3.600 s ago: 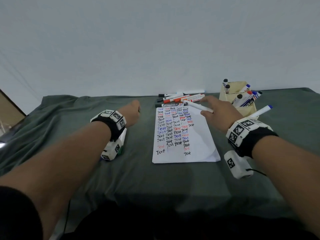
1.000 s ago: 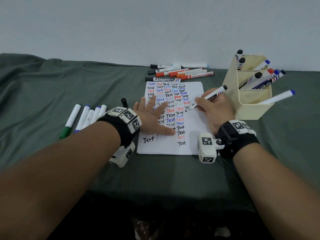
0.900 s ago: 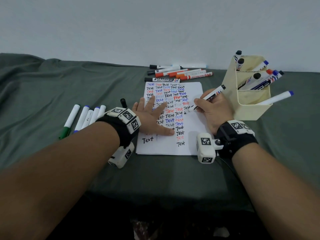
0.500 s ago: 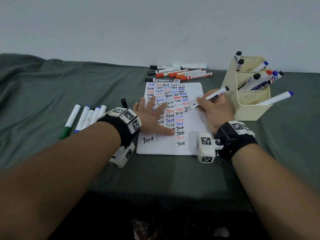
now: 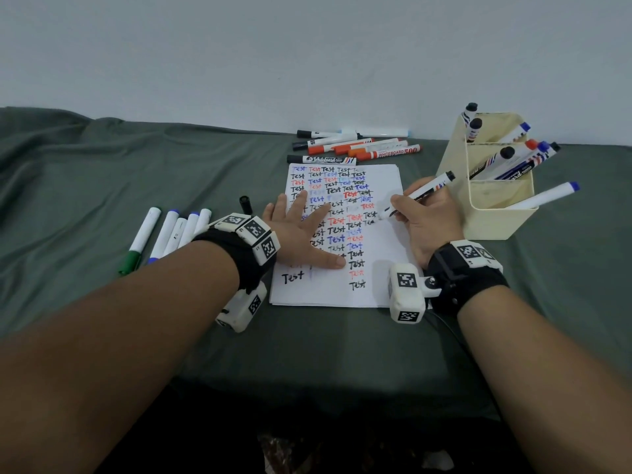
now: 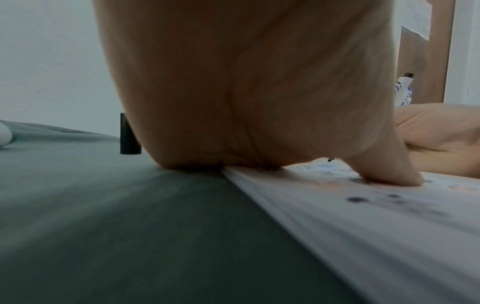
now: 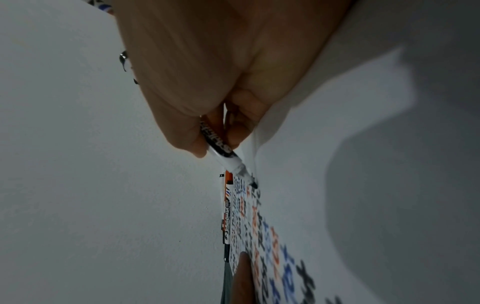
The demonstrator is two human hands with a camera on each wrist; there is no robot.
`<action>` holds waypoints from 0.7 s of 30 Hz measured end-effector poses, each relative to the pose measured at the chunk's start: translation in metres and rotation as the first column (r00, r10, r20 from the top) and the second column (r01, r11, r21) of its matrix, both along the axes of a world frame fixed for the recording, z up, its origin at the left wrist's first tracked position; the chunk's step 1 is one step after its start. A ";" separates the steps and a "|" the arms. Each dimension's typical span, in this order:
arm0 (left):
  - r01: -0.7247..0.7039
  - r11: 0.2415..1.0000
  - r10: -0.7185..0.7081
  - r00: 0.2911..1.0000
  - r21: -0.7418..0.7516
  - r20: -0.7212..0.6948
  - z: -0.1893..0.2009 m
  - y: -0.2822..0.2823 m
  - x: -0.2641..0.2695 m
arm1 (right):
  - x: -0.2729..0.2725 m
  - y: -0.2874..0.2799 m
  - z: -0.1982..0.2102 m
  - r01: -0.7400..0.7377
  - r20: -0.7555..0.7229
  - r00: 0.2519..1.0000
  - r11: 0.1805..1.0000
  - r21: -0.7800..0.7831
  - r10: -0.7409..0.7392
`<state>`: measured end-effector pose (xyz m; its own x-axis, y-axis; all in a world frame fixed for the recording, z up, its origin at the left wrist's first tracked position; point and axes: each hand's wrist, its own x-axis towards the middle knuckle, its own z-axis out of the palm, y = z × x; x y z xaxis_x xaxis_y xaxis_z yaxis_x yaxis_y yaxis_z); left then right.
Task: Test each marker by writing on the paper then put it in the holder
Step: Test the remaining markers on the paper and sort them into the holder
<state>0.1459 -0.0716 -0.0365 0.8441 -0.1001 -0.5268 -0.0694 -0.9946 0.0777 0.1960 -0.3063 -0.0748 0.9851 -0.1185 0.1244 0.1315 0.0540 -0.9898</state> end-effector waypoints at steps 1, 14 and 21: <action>-0.001 1.000 0.001 1.000 -0.001 0.002 0.000 0.000 0.000 | 0.000 0.000 0.000 0.011 0.008 1.000 1.000 -0.003 -0.011; 0.001 1.000 -0.001 1.000 -0.008 0.010 -0.003 0.002 0.002 | 0.000 0.001 0.000 0.058 -0.002 0.998 0.998 0.029 -0.058; -0.001 1.000 0.001 1.000 -0.007 0.010 -0.004 0.001 0.002 | -0.001 0.000 0.000 0.055 -0.012 0.998 0.998 -0.003 -0.055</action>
<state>0.1478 -0.0702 -0.0402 0.8492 -0.1032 -0.5179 -0.0693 -0.9940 0.0845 0.1954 -0.3059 -0.0744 0.9785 -0.1726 0.1125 0.1219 0.0447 -0.9915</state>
